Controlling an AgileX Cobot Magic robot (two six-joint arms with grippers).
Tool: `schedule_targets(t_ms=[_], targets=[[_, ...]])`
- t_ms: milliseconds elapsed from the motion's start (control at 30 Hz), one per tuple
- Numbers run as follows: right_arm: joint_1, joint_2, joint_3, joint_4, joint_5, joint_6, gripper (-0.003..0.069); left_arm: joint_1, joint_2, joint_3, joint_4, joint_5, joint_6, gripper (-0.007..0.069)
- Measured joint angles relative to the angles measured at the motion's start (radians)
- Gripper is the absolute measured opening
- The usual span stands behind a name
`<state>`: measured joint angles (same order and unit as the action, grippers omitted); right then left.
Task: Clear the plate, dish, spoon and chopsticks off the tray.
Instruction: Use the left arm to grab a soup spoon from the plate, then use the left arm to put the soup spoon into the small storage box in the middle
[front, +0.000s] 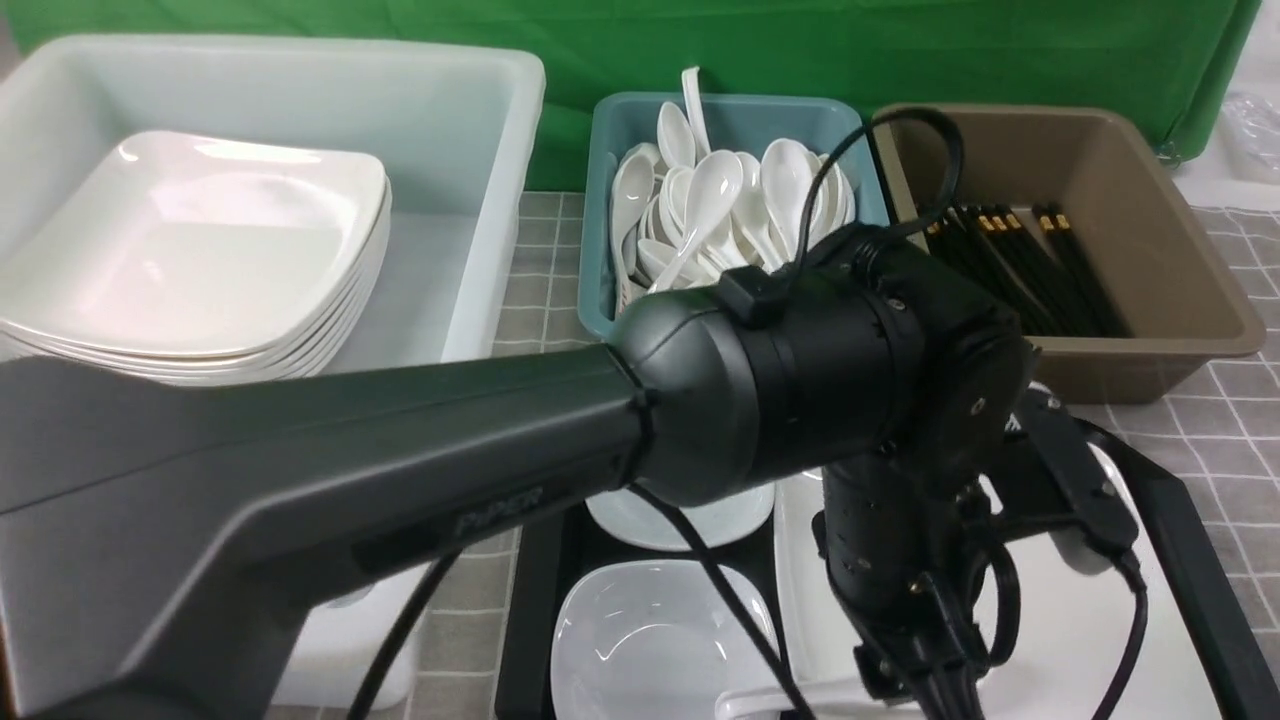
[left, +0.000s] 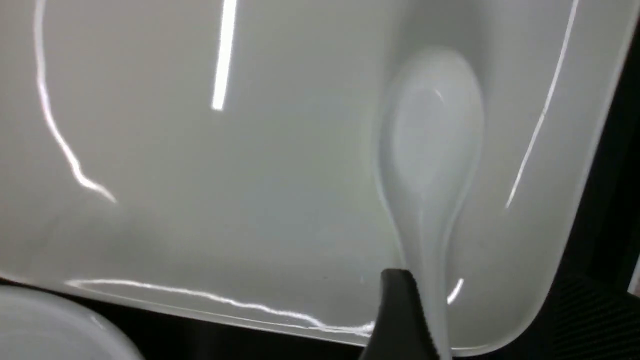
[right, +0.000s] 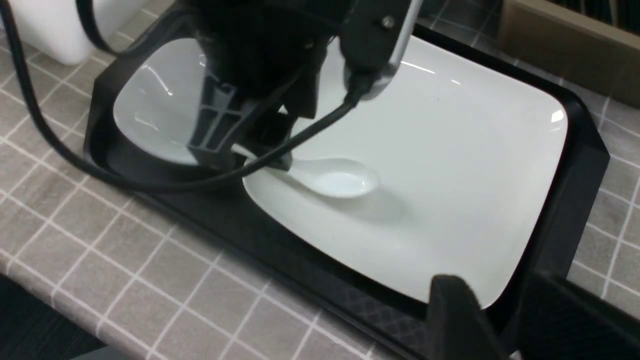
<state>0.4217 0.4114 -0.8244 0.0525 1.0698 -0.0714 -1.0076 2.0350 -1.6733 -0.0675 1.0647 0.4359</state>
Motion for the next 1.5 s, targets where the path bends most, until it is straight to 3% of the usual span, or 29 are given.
schedule_targets(t_ms=[200, 533, 667, 800, 833, 1000, 1133, 1267, 1500], targets=[[0.000, 0.000, 0.000, 0.000, -0.001, 0.000, 0.0235, 0.000, 0.028, 0.054, 0.012, -0.056, 0.031, 0.0455], [0.000, 0.000, 0.000, 0.000, -0.001, 0.000, 0.0235, 0.000, 0.094, 0.056, 0.083, -0.149, 0.061, 0.0447], [0.000, 0.000, 0.000, 0.000, -0.001, 0.000, 0.0236, 0.000, 0.102, 0.056, 0.090, -0.165, 0.061, 0.0387], [0.000, 0.000, 0.000, 0.000, -0.001, 0.000, 0.0237, 0.000, 0.104, 0.056, 0.081, -0.164, 0.071, 0.0190], [0.000, 0.000, 0.000, 0.000, -0.001, 0.000, 0.0237, 0.000, 0.104, 0.056, 0.081, -0.164, 0.074, 0.0174], [0.000, 0.000, 0.000, 0.000, -0.001, 0.000, 0.0237, 0.000, 0.090, 0.031, 0.079, -0.132, 0.067, 0.0176], [0.000, 0.000, 0.000, 0.000, -0.006, 0.001, 0.0237, 0.010, 0.003, -0.064, 0.156, -0.150, 0.004, 0.0176], [0.000, 0.000, 0.000, -0.002, -0.020, 0.001, 0.0237, 0.110, -0.057, -0.183, 0.264, -0.286, -0.112, 0.0176], [0.000, 0.000, 0.000, -0.002, -0.023, 0.001, 0.0237, 0.338, -0.015, -0.273, 0.199, -0.474, -0.175, 0.0176]])
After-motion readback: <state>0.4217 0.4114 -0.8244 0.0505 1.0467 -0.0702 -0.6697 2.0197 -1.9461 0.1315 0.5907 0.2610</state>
